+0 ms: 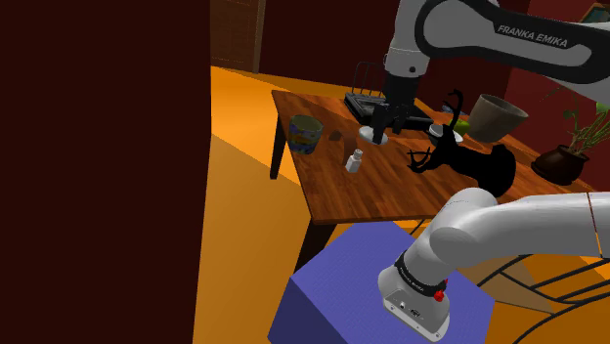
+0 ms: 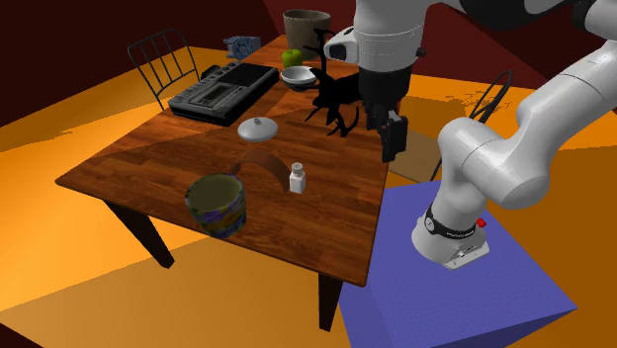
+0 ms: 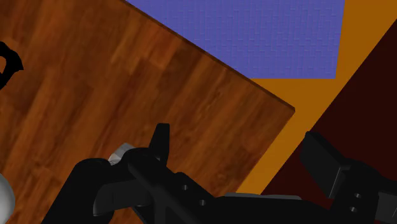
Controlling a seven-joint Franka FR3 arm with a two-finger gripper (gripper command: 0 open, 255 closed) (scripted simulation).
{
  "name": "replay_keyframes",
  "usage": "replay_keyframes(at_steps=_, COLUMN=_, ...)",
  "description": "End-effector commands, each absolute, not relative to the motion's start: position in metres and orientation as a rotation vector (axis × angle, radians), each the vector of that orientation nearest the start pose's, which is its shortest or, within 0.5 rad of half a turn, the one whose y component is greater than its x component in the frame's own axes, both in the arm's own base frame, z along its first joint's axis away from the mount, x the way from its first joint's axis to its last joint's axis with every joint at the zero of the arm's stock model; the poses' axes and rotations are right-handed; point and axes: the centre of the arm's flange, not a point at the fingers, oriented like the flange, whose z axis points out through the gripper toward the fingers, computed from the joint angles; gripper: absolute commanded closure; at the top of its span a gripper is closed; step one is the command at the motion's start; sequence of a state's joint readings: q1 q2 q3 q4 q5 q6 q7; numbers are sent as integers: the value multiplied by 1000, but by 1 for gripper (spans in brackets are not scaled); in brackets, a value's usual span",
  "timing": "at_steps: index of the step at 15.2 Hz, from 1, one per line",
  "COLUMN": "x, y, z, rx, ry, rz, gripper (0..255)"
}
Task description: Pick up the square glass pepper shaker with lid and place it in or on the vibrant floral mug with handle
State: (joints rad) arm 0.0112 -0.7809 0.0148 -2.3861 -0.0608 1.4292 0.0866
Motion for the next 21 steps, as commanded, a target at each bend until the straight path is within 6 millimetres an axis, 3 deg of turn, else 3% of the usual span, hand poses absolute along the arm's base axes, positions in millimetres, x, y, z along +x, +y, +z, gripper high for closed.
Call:
replay_keyframes(at_steps=1, x=291, y=2, z=564, rx=-3208, ry=111, rz=277, gripper=0)
replay_keyframes(at_steps=21, x=400, y=-192, z=415, rx=-3095, ry=136, rz=102, gripper=0)
